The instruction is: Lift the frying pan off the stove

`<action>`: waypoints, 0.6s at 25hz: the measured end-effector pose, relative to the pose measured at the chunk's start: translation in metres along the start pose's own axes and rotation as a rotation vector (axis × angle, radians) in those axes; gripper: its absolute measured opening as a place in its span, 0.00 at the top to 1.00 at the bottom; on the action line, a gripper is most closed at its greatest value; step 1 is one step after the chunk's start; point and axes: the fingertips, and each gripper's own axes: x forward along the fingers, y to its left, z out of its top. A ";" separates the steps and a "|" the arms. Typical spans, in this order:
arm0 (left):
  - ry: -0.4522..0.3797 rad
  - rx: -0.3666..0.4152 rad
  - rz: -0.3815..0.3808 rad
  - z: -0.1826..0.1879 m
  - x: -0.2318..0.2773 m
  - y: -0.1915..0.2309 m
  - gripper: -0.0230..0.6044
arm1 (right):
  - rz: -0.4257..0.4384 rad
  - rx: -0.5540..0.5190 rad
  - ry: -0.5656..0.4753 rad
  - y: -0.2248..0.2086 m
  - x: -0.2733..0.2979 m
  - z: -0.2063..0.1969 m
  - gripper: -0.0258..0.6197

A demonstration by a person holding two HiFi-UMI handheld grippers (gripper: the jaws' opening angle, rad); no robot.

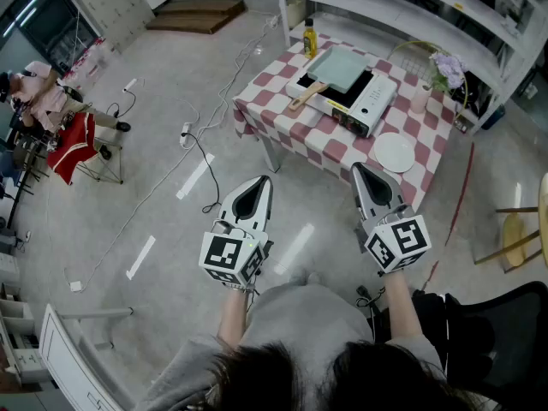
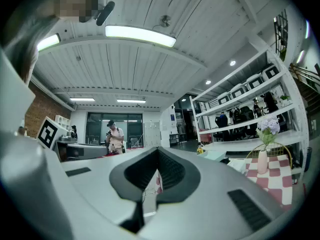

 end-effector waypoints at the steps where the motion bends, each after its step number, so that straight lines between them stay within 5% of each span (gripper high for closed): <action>1: 0.000 0.000 0.001 0.001 -0.001 -0.001 0.92 | 0.003 0.005 0.001 0.001 -0.001 0.000 0.93; 15: 0.015 -0.017 0.011 -0.002 -0.016 -0.017 0.92 | 0.040 0.037 -0.011 0.011 -0.010 -0.003 0.93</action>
